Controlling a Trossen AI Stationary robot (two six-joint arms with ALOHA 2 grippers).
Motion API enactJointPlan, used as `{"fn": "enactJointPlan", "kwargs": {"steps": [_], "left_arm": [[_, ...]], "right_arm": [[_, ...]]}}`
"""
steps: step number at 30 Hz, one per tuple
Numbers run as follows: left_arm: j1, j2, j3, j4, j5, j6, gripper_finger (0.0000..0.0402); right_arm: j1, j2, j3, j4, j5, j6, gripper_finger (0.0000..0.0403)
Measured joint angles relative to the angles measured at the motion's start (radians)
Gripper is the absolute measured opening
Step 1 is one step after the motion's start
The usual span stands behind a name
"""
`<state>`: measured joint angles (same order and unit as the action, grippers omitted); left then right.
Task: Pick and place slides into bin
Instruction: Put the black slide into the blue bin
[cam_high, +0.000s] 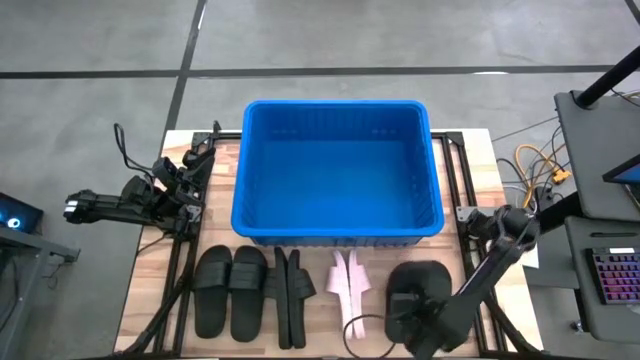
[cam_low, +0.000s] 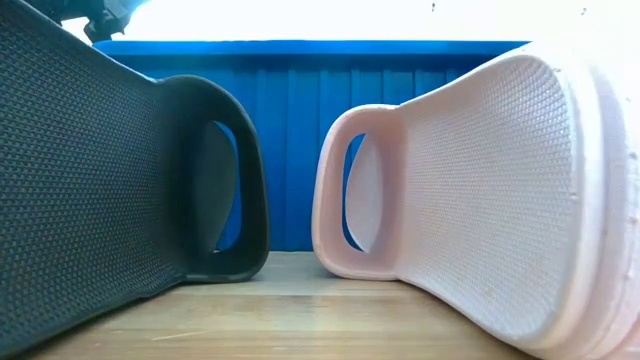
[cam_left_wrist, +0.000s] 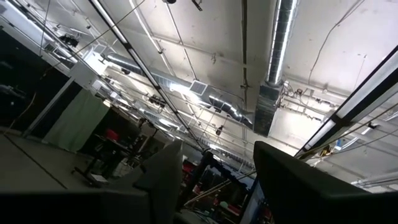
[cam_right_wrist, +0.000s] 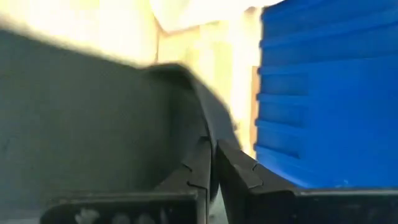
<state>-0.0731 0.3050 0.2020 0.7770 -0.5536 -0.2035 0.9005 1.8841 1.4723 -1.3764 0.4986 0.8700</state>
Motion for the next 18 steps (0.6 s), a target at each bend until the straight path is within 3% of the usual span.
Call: {"fn": "enactJointPlan", "kwargs": {"steps": [6,11,14,18], "left_arm": [[0.0,0.0,0.0,0.0,-0.002,0.0,0.0184],[0.0,0.0,0.0,0.0,-0.002,0.0,0.0184],[0.0,0.0,0.0,0.0,-0.001,0.0,0.0184],[0.0,0.0,0.0,0.0,-0.001,0.0,0.0184]], "right_arm": [[-0.02,-0.243,0.01,0.008,-0.043,-0.007,0.0012],[-0.077,-0.446,0.022,0.124,-0.03,-0.045,0.0012],[-0.13,-0.55,0.023,0.239,0.021,-0.13,0.0012],[-0.216,-0.654,0.024,0.354,0.101,-0.358,0.0012]]}}
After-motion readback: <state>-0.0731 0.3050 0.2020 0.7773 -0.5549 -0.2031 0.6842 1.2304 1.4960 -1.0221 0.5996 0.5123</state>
